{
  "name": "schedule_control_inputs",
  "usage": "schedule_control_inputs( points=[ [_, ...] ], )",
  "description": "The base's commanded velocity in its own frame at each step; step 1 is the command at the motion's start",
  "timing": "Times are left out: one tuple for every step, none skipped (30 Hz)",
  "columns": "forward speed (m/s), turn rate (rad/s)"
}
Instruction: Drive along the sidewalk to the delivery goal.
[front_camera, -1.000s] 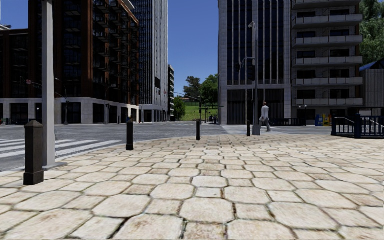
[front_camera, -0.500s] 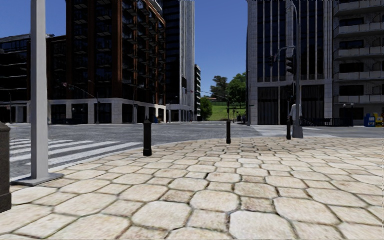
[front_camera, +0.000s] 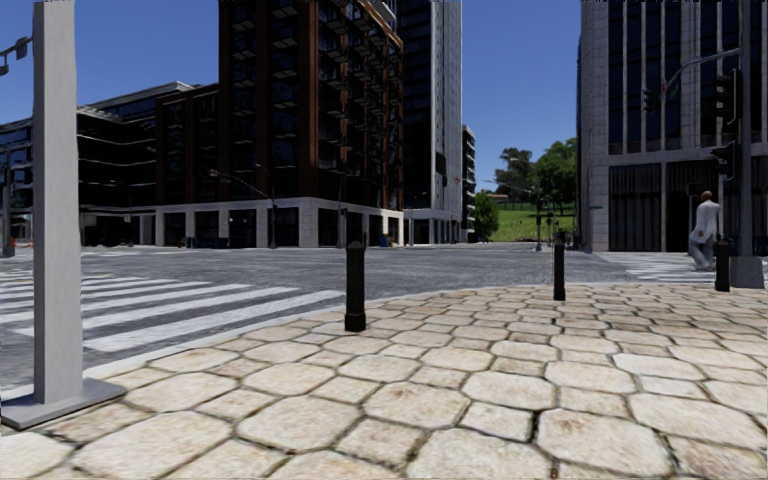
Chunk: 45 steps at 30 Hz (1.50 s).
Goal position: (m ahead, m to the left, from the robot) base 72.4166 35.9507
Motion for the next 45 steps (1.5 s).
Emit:
schedule_control_inputs(
  points=[
    [2.00, 0.48],
    [2.00, 0.48],
    [2.00, 0.48],
    [2.00, 0.48],
    [2.00, 0.48],
    [2.00, 0.48],
    [2.00, 0.48],
    [2.00, 0.48],
    [2.00, 0.48],
    [2.00, 0.48],
    [2.00, 0.48],
    [2.00, 0.49],
    [2.00, 0.51],
    [2.00, 0.51],
    [2.00, 0.54],
    [2.00, 0.58],
    [2.00, 0.58],
    [2.00, 0.59],
    [2.00, 0.59],
    [2.00, 0.60],
    [2.00, 0.60],
    [2.00, 0.60],
    [2.00, 0.60],
    [2.00, 0.60],
    [2.00, 0.60],
    [2.00, 0.60],
    [2.00, 0.60],
    [2.00, 0.60],
    [2.00, 0.60],
    [2.00, 0.60],
    [2.00, 0.60],
    [2.00, 0.60],
    [2.00, 0.60],
    [2.00, 0.60],
    [2.00, 0.60],
    [2.00, 0.60],
    [2.00, 0.60],
    [2.00, 0.60],
    [1.95, 0.60],
    [1.95, 0.60],
    [1.90, 0.60],
    [1.84, 0.60],
    [1.77, 0.60],
    [1.73, 0.60],
    [1.73, 0.60]
  ],
)
